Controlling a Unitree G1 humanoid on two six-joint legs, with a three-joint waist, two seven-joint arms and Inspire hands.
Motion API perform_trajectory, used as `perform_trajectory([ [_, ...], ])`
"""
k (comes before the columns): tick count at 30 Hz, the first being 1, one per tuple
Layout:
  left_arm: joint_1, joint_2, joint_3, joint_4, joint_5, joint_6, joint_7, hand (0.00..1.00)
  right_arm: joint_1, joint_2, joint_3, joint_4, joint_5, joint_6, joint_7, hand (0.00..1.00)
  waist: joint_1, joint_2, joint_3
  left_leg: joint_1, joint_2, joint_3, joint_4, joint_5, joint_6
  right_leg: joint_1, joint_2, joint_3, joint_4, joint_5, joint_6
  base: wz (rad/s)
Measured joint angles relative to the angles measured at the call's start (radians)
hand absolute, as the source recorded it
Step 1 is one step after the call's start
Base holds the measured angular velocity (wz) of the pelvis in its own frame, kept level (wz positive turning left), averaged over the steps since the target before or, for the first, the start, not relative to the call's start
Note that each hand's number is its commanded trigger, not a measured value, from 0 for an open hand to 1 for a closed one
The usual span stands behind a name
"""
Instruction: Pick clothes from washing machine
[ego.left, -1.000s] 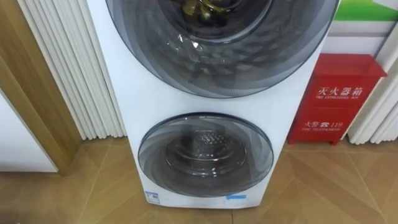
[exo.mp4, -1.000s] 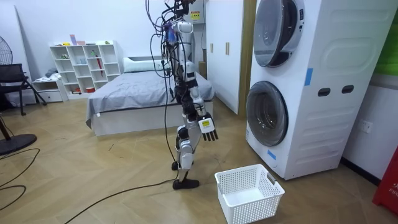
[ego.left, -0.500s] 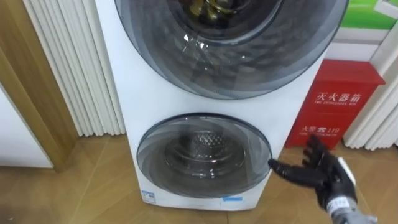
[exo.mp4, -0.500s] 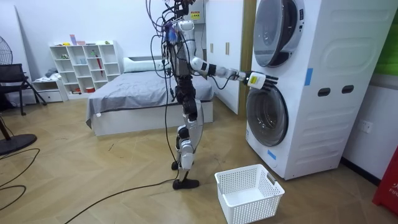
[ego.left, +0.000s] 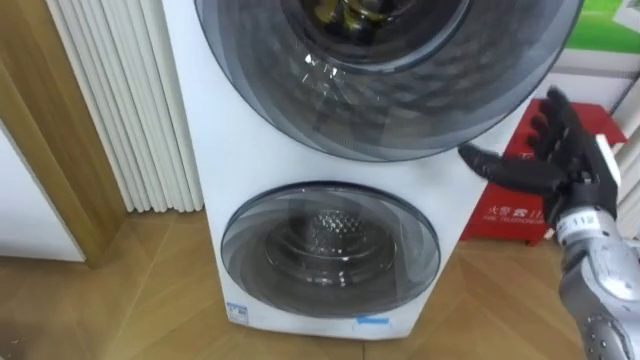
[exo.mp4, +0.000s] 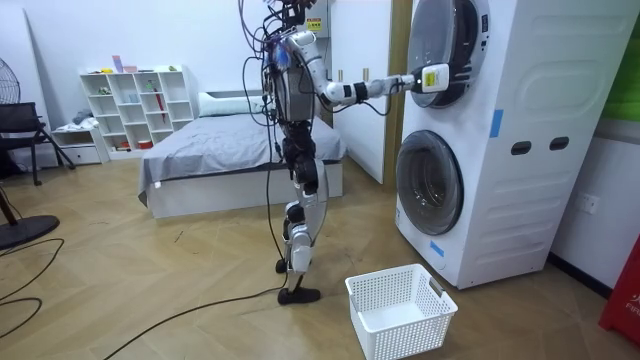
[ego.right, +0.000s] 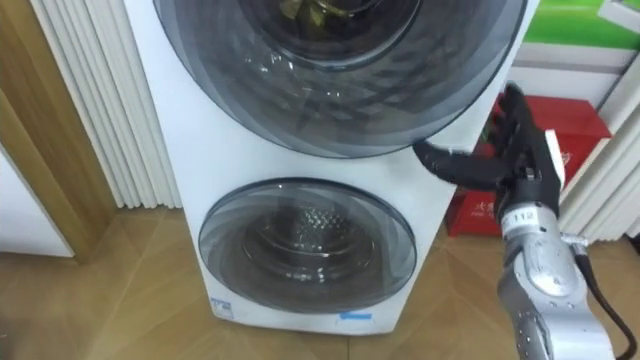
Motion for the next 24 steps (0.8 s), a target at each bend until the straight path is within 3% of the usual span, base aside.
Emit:
perform_trajectory([
  [7,0.002,0.001,0.0,-0.028,0.056,0.043,-0.011,0.0,-0.007,-0.012,0.001,0.012,0.035,0.025,0.013,0.0,0.009,-0.003,0.003,-0.025,-0.001,-0.019,0.005,0.0,0.0,-0.013,-0.001,-0.023,0.001,0.0,0.0,0.09],
  [15,0.031,0.002,-0.001,-0.027,0.082,0.083,-0.011,0.0,-0.096,-0.03,0.001,0.058,0.081,0.066,0.001,0.0,0.002,-0.009,0.0048,-0.032,-0.001,-0.029,0.007,0.0,0.0,-0.014,-0.002,-0.035,0.002,0.0,0.0,0.04],
  [24,0.031,0.004,-0.001,-0.028,0.108,0.087,-0.011,0.0,-0.143,-0.036,0.002,0.083,0.088,0.066,-0.02,0.0,0.004,-0.01,0.0041,-0.04,-0.001,-0.03,0.009,0.0,0.0,-0.027,-0.002,-0.031,0.003,0.0,0.0,0.0],
])
